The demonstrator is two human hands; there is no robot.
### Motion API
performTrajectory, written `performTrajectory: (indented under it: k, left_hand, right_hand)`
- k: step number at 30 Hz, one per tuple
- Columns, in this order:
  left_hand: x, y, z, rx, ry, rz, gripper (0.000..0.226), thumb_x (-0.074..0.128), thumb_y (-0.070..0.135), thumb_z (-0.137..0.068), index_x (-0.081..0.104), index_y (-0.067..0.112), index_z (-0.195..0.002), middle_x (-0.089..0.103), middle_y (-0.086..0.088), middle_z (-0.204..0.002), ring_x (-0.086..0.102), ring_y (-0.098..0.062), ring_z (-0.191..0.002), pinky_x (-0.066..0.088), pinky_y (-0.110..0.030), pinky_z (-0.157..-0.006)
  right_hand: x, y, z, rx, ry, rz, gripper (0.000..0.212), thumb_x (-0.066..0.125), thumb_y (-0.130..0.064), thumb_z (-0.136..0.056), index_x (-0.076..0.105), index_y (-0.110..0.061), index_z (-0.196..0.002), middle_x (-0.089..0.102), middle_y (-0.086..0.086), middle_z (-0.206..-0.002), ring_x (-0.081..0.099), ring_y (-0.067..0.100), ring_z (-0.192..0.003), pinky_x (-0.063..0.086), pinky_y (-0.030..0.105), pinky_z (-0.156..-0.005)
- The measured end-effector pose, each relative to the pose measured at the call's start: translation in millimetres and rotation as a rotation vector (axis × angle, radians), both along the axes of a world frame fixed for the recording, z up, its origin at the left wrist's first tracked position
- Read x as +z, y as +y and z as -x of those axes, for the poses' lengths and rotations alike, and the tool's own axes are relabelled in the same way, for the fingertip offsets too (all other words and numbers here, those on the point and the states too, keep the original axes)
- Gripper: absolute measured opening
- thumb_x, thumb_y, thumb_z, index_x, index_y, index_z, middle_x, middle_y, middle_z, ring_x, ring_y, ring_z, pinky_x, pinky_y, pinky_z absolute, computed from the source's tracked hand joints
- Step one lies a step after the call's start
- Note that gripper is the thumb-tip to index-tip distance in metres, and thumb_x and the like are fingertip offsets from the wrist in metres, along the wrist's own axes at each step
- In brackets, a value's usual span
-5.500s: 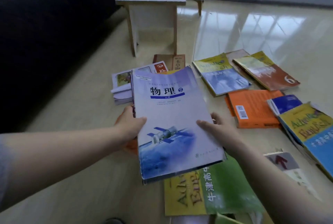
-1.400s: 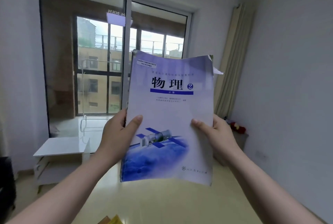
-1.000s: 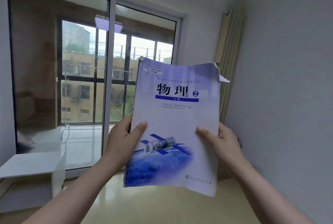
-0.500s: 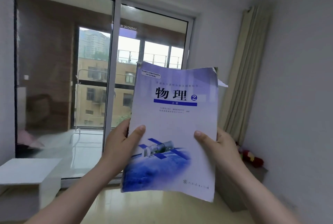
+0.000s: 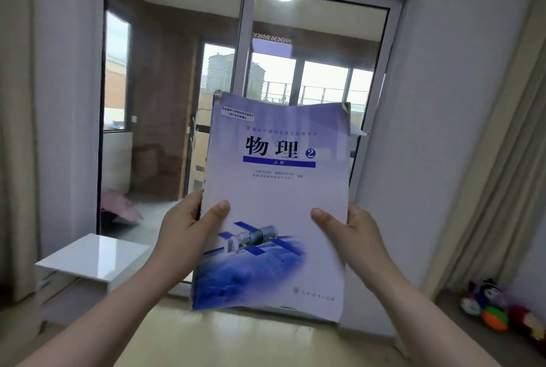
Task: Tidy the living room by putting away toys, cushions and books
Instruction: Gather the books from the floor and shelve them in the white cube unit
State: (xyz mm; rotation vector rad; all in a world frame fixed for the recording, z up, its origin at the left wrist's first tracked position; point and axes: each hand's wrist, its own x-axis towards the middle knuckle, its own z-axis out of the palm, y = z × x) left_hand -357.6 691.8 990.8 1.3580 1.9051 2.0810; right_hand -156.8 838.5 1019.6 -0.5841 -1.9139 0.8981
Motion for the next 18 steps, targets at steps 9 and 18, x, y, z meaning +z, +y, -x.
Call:
performTrajectory:
  k: [9,18]
  left_hand:
    - [-3.7,93.6,119.4,0.133,0.005,0.032,0.015,0.061,0.037,-0.09,0.063,0.026,-0.099,0.068,0.024,-0.085,0.064,0.003,-0.077,0.045,-0.021,-0.065]
    - [-26.0,159.3,234.7,0.37,-0.025,0.067,0.013,0.056,0.032,-0.092,0.06,0.024,-0.101,0.07,0.005,-0.089,0.068,-0.011,-0.077,0.054,-0.027,-0.065]
  right_hand:
    - [-7.8,120.4,144.2,0.124,-0.007,0.064,0.007,0.068,-0.027,-0.087,0.067,-0.029,-0.094,0.074,-0.008,-0.093,0.071,0.011,-0.08,0.058,0.032,-0.072]
    - [-31.5,219.7,304.5,0.338,-0.047,0.04,0.015,0.066,-0.031,-0.088,0.066,-0.025,-0.101,0.072,-0.012,-0.094,0.07,0.006,-0.08,0.053,0.021,-0.065]
